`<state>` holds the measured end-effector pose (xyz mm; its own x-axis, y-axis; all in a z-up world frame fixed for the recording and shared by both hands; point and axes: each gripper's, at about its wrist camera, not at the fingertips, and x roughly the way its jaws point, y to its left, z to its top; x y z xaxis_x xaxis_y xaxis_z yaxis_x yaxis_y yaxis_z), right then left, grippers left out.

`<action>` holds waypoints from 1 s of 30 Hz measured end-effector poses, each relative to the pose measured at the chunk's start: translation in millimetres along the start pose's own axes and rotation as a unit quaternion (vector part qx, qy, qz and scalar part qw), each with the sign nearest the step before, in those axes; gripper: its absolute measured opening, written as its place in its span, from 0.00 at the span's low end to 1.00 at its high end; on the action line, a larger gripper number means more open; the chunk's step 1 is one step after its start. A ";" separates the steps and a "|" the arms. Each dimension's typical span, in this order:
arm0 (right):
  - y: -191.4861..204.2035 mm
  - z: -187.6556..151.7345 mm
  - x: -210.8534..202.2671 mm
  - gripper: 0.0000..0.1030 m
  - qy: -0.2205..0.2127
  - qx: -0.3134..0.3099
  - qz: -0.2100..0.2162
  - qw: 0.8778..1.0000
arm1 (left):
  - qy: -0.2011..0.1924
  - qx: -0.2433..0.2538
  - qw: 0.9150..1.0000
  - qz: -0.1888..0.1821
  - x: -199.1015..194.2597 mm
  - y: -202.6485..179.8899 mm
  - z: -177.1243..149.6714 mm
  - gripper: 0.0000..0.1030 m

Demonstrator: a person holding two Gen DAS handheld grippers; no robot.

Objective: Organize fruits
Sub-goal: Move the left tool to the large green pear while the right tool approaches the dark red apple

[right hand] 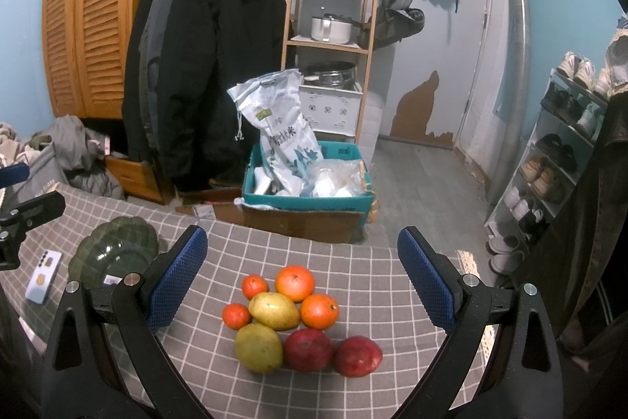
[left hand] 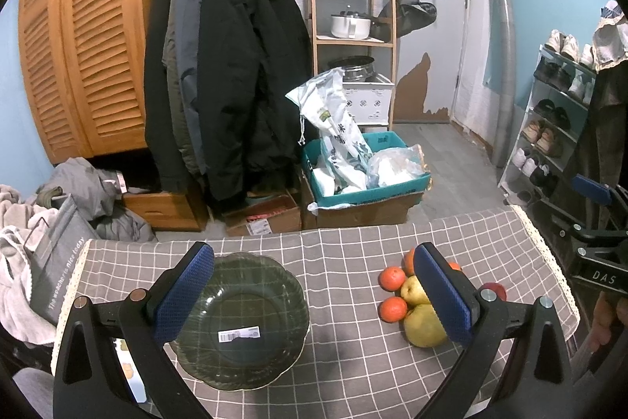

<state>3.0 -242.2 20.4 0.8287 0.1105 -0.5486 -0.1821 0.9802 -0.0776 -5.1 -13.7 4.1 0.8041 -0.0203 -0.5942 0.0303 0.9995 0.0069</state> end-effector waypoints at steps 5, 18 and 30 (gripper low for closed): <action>-9.7 -4.6 0.9 0.93 0.006 0.006 -0.003 1.000 | 0.007 0.005 1.000 -0.002 3.7 -15.6 -2.6 0.99; -41.6 -27.3 9.4 0.93 0.049 0.026 -0.020 0.998 | 0.045 0.027 0.998 -0.023 25.5 -45.0 -12.0 0.99; -63.1 -49.2 23.0 0.93 0.099 0.027 -0.032 0.994 | 0.090 0.047 0.994 -0.036 52.4 -68.2 -27.3 0.99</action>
<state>7.6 -309.5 -28.3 0.7158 0.0175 -0.6981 -0.0981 0.9923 -0.0758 18.8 -82.2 -49.4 0.6783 -0.0785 -0.7306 0.1466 0.9887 0.0299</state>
